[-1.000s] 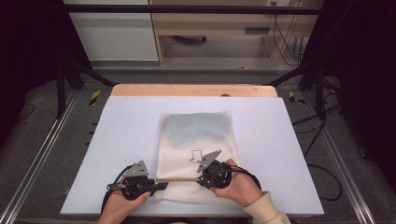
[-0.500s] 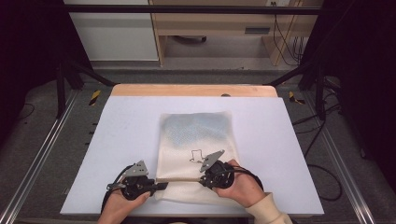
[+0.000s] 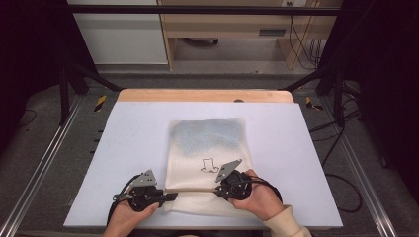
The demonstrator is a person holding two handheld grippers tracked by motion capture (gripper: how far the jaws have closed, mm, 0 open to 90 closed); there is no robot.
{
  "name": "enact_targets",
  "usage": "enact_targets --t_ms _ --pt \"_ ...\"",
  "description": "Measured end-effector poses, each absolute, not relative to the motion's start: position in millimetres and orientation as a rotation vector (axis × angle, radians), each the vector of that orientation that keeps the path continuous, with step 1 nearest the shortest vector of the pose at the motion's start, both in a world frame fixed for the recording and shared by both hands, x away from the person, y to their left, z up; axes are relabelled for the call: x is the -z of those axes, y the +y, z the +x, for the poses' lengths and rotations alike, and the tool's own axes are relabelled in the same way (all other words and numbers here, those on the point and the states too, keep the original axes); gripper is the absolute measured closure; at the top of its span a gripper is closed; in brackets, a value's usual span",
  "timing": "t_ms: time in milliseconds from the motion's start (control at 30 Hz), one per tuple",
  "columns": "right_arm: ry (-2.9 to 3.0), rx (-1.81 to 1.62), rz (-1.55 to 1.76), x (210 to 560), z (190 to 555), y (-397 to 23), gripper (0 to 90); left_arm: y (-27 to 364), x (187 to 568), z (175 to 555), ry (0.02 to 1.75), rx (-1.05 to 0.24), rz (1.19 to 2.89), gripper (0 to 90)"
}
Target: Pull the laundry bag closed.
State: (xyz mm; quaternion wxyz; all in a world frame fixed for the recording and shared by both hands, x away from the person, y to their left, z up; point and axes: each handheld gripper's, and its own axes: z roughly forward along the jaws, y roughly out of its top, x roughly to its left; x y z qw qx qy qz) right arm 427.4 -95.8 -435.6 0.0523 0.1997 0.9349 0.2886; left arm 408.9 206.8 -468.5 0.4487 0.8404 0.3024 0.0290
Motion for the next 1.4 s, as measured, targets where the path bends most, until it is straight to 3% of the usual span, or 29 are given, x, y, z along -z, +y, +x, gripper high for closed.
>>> enact_targets --t_ms 1400 --pt "2.792 -0.902 0.694 435 417 -125 82.2 208 467 409 0.746 -0.077 2.077 82.8"
